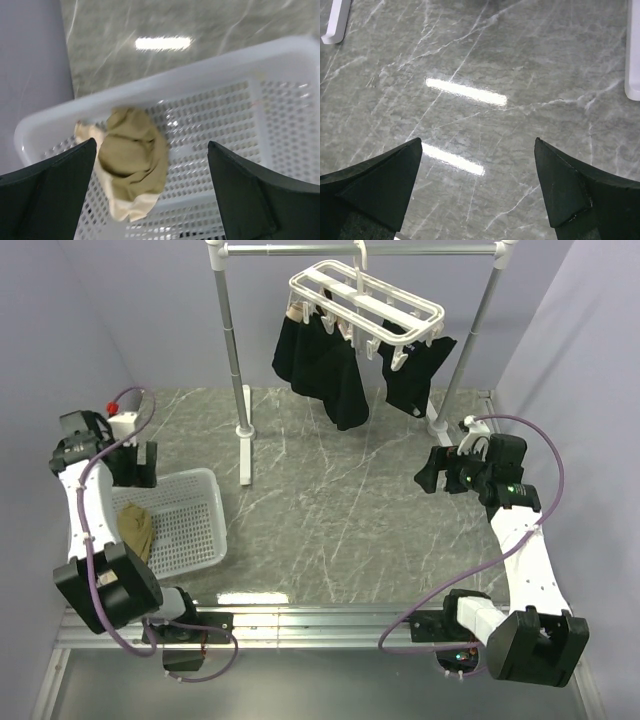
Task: Clip the underwear to the hanger
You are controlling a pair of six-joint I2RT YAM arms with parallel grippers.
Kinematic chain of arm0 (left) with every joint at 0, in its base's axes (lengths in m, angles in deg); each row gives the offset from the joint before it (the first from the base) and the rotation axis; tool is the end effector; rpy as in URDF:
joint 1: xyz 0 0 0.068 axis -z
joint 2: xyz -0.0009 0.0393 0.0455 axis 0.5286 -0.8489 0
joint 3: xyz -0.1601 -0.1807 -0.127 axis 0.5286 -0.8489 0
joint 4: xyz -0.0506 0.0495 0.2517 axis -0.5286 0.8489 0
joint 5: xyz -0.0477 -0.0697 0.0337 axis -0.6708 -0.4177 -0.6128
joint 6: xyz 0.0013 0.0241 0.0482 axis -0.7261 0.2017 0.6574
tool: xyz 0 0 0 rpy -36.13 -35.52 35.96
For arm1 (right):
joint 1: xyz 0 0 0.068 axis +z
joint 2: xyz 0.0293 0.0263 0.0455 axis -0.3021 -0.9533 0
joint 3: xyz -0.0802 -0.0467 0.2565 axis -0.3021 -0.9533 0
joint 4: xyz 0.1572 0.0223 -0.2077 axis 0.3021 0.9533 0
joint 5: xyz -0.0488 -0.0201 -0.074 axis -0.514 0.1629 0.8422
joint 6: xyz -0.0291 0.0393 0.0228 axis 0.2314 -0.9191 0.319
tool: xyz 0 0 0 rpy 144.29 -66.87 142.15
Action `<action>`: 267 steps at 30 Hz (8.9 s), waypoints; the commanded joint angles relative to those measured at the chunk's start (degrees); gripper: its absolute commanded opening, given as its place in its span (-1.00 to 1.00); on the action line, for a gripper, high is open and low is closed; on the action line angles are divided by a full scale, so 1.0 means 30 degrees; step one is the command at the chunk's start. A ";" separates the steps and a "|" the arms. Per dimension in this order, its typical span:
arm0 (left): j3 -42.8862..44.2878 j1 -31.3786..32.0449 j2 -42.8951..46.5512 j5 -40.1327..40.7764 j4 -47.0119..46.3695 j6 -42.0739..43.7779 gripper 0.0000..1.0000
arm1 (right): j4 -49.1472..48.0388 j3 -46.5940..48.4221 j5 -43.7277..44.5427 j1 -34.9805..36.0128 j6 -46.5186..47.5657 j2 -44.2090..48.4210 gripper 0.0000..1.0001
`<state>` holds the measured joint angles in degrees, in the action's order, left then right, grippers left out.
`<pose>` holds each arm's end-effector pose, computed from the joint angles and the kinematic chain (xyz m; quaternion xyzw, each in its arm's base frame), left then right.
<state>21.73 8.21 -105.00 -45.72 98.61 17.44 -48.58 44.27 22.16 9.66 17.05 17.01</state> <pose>0.2494 0.1013 0.3279 0.0133 0.9465 0.0257 0.3213 0.2194 -0.0117 0.3027 -0.0888 0.8669 0.1994 0.4481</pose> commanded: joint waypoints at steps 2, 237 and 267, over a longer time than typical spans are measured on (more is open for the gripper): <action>-0.0726 -0.1823 -0.0538 -0.0099 0.0944 0.3495 0.94 | -0.0670 0.0350 -0.0052 0.0414 -0.0224 0.0002 1.00; 0.2697 2.3224 -0.3647 -0.3320 -0.6909 -0.2771 -0.89 | 0.1033 0.2491 -0.8082 0.8089 0.0100 -0.6181 -0.12; -0.2958 1.9561 0.1861 -1.1988 -1.2885 0.0794 0.13 | 0.0323 0.4039 -0.9252 1.0051 0.8971 -0.2722 -1.00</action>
<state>13.47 66.43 -100.89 -73.00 64.51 13.86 -52.25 52.51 -3.52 38.01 33.90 8.22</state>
